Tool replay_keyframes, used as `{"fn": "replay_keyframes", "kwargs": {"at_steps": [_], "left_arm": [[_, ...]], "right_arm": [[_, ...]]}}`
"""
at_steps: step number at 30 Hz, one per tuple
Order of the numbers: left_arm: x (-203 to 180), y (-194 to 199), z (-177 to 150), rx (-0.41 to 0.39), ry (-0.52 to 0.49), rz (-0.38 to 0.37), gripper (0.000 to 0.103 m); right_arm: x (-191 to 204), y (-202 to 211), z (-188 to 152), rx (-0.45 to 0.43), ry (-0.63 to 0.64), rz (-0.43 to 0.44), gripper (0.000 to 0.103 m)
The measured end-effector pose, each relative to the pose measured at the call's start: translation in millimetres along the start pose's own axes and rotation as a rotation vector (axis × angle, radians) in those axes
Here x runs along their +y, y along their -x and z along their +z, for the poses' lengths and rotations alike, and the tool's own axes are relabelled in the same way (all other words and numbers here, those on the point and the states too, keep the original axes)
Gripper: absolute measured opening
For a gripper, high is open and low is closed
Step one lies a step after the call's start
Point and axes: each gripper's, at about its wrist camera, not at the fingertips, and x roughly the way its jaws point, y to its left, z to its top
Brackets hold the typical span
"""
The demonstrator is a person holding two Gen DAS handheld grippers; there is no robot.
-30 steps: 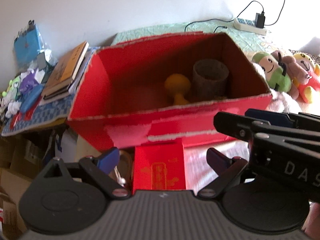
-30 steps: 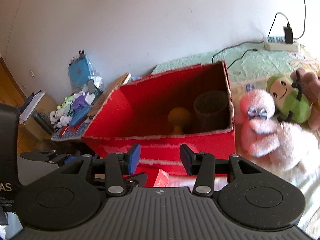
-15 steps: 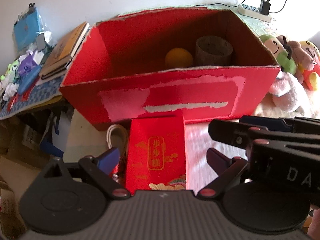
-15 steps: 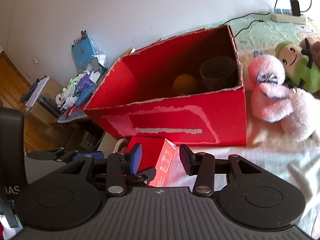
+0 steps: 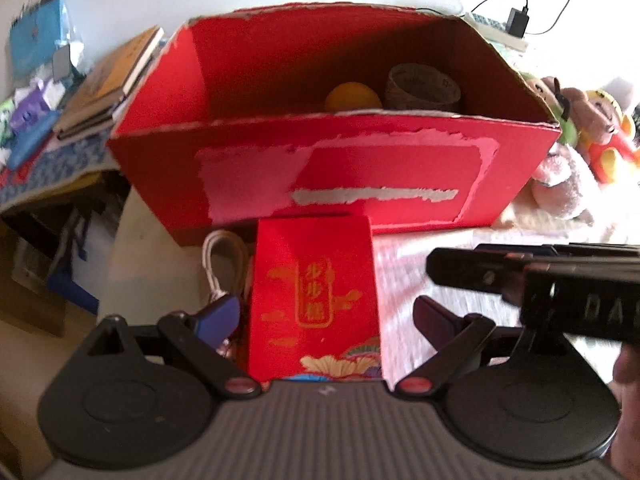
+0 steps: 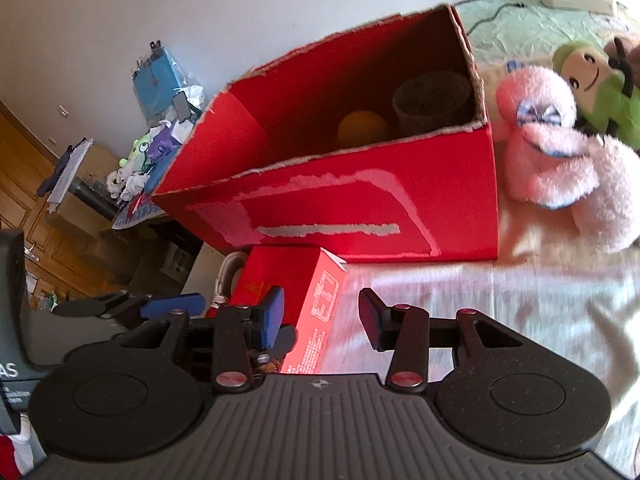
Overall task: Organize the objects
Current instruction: 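Grasp the small red printed carton with the right gripper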
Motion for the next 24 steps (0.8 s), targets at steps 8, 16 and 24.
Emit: {"fn": "replay_keyframes", "kwargs": {"at_steps": [8,16,24], "left_arm": [[21,5,-17,-0.01,0.015,-0.169,0.094],[19,-12,-16,0.024,-0.02,-0.185,0.096],[17,-29,-12,0.061,-0.039,-0.243,0.096]], "right_arm": [[-9,-15,-1,0.059,-0.05,0.035,0.045],[-5,-32,3,0.108,-0.063,0.056,0.045],[-9,-41,4,0.144,-0.095,0.05,0.045]]}}
